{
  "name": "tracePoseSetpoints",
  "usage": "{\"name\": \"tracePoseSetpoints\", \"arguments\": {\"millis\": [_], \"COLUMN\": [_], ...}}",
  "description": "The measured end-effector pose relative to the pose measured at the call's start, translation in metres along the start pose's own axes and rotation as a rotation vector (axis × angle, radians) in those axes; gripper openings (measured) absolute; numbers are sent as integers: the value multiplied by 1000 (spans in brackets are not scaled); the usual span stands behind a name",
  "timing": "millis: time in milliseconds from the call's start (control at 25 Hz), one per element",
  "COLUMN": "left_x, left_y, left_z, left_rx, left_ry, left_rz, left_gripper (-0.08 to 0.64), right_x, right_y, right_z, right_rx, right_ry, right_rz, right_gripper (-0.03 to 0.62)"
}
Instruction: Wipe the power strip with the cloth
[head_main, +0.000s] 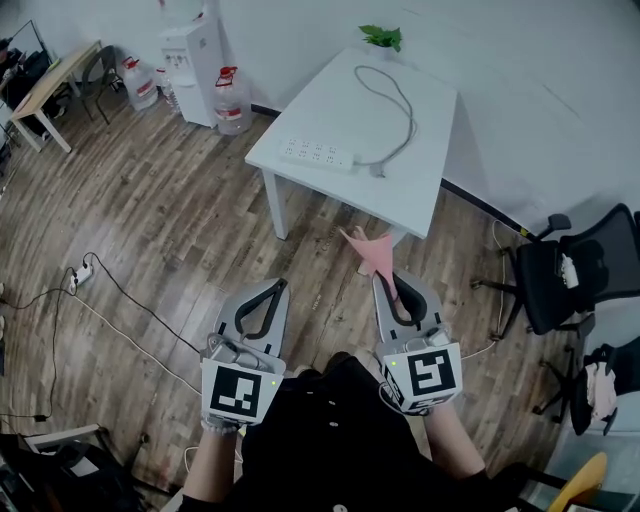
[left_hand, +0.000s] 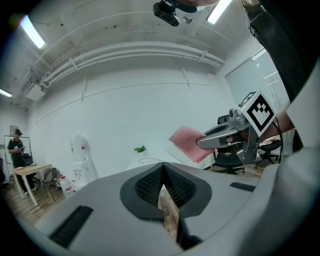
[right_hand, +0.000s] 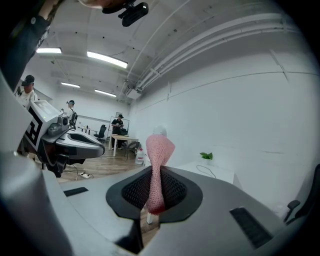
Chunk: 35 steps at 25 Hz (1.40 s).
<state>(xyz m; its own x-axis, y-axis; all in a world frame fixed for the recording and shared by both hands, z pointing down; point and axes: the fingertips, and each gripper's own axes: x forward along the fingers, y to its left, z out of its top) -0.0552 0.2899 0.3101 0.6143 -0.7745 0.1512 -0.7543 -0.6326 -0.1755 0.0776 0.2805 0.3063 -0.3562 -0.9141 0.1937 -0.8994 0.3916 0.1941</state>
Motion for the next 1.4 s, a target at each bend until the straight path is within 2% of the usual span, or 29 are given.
{"name": "tracePoseSetpoints", "arguments": {"millis": [280, 560, 960, 1400], "left_x": [0, 25, 92, 196], "left_y": [4, 15, 59, 113], "left_z": [-6, -6, -5, -2], "left_rx": [-13, -1, -4, -19], "left_ry": [8, 9, 18, 35], "left_rz": [4, 18, 58, 109], "left_gripper": [11, 11, 11, 11], "right_x": [3, 29, 111, 222], "right_y": [1, -16, -52, -111], "right_z": [-1, -4, 1, 2], "right_rx": [-7, -7, -19, -35], "right_ry": [8, -2, -20, -9], "right_rz": [-3, 12, 72, 170], "right_gripper": [55, 55, 55, 55]}}
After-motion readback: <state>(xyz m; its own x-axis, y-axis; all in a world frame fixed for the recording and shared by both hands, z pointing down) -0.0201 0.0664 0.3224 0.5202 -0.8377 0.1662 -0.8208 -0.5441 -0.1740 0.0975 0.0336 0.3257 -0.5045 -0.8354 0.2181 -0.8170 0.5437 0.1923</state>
